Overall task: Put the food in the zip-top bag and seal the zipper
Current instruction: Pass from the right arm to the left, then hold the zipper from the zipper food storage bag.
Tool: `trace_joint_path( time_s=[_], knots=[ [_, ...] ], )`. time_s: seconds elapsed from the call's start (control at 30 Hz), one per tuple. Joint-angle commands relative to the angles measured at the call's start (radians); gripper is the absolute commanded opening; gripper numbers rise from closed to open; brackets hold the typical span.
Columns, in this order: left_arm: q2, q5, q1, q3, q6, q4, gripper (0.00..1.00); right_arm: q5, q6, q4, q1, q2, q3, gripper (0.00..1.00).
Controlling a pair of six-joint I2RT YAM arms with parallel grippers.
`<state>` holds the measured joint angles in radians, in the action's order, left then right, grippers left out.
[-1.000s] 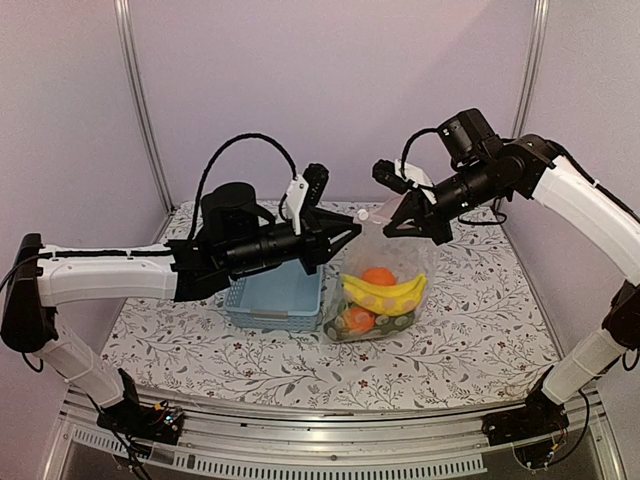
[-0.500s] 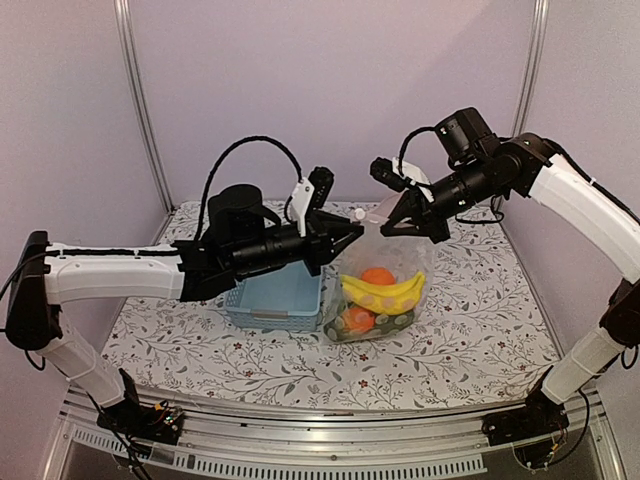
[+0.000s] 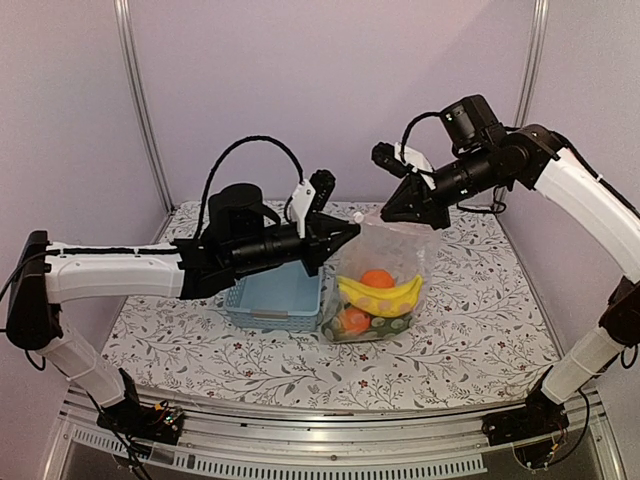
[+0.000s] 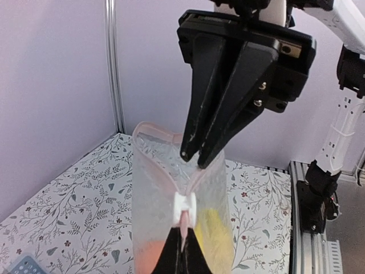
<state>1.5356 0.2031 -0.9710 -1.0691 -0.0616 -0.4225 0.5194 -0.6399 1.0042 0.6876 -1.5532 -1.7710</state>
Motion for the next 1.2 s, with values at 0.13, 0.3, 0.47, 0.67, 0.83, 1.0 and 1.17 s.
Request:
trace_joint_path(
  time_s=[0.13, 0.3, 0.47, 0.67, 0.83, 1.0, 1.17],
  knots=[
    [-0.096, 0.027, 0.018, 0.019, 0.098, 0.061, 0.0, -0.022, -0.02, -0.031, 0.006, -0.019, -0.099, 0.13],
    [-0.12, 0.048, 0.017, 0.027, 0.121, 0.106, 0.0, 0.131, -0.043, -0.014, 0.015, -0.031, -0.122, 0.34],
    [-0.137, 0.062, 0.018, 0.041, 0.139, 0.116, 0.0, 0.175, -0.063, -0.002, 0.046, -0.062, -0.134, 0.37],
    [-0.148, 0.055, 0.018, 0.049, 0.141, 0.118, 0.0, 0.171, -0.074, -0.007, 0.08, -0.091, -0.145, 0.38],
    [-0.156, 0.053, 0.017, 0.052, 0.143, 0.12, 0.0, 0.131, -0.094, -0.002, 0.107, -0.113, -0.148, 0.47],
    [-0.159, 0.054, 0.018, 0.055, 0.14, 0.119, 0.0, 0.137, -0.084, -0.023, 0.113, -0.121, -0.146, 0.41],
    [-0.163, 0.059, 0.018, 0.058, 0.141, 0.117, 0.0, 0.129, -0.077, -0.04, 0.115, -0.12, -0.149, 0.33]
  ],
)
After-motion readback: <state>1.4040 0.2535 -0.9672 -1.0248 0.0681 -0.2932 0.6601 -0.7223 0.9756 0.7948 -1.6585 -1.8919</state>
